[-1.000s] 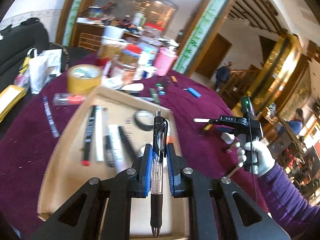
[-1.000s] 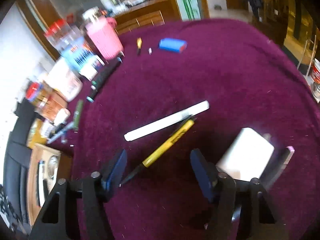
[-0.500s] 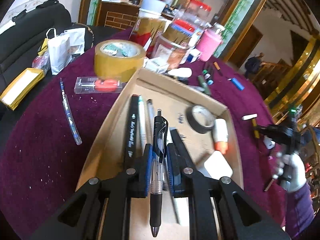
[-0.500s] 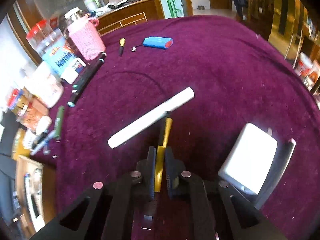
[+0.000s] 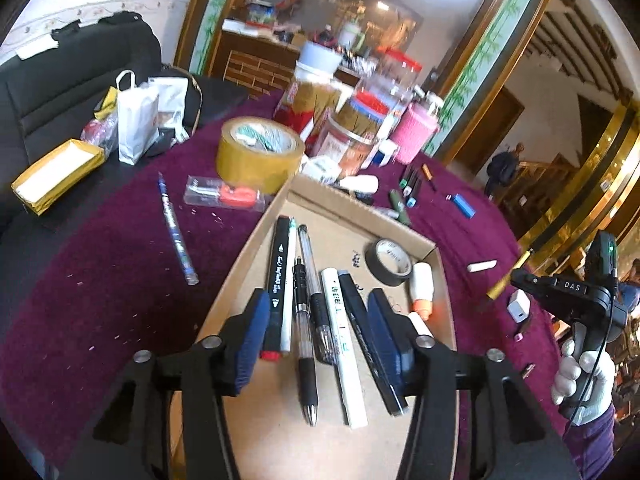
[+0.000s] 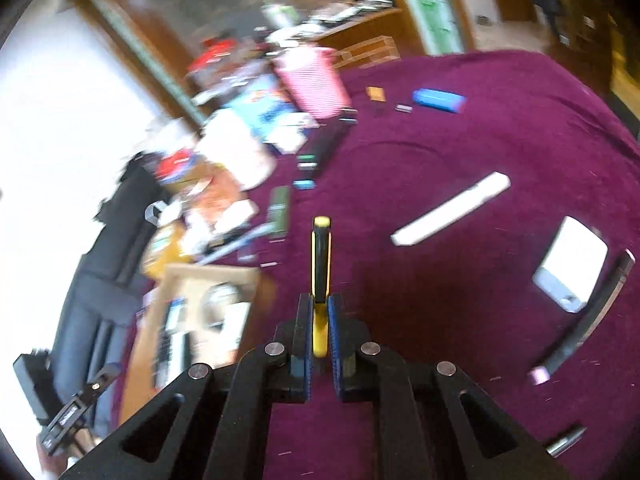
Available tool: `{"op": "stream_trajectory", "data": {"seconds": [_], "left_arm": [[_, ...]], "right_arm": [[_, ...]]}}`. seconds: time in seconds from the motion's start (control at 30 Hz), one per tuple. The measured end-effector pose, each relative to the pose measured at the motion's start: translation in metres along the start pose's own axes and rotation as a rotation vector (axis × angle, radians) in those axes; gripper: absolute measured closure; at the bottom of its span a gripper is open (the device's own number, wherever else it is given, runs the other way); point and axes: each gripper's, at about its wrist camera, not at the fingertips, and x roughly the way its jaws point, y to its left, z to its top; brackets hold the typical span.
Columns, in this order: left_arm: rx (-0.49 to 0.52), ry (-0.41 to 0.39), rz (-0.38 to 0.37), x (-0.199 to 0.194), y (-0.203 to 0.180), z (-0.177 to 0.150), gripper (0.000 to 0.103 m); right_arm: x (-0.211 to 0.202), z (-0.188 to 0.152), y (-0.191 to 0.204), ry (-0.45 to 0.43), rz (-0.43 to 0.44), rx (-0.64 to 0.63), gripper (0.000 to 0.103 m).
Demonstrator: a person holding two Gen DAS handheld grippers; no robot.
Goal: Organize rigid objects
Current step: 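Carry the gel pen and yellow pen over the tray and release both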
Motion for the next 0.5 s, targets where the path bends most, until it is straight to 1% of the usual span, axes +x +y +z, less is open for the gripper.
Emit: {"op": "stream_trajectory", "data": {"seconds": [0.17,0.27,0.37,0.43,0.5], "left_arm": [[-0.002,-0.041,-0.029,-0.024,0.006,-0.007,0.050],[-0.001,-0.048,-0.038,-0.030,0.012,-0.011,0.049],[-0.017,-0.040,-0.045,-0.028,0.019,-0.014,0.048],[-0.031,-0.030,-0.052,-0.026,0.024,-0.016,0.048],[-0.041,-0.025,-0.054,-0.026,0.029,-0.019,0.048]], "right_arm": [[-0.008,-0.010,0.074,0.018,0.100,-0.153,0.095],[0.003,-0.016,0.111,0.053,0.116,-0.238,0.094],[0.031,-0.018,0.137,0.104,0.101,-0.296,0.095],[0.053,-0.017,0.145,0.156,0.107,-0.290,0.095],[0.087,-0.019,0.156,0.205,0.071,-0.303,0.095]]}}
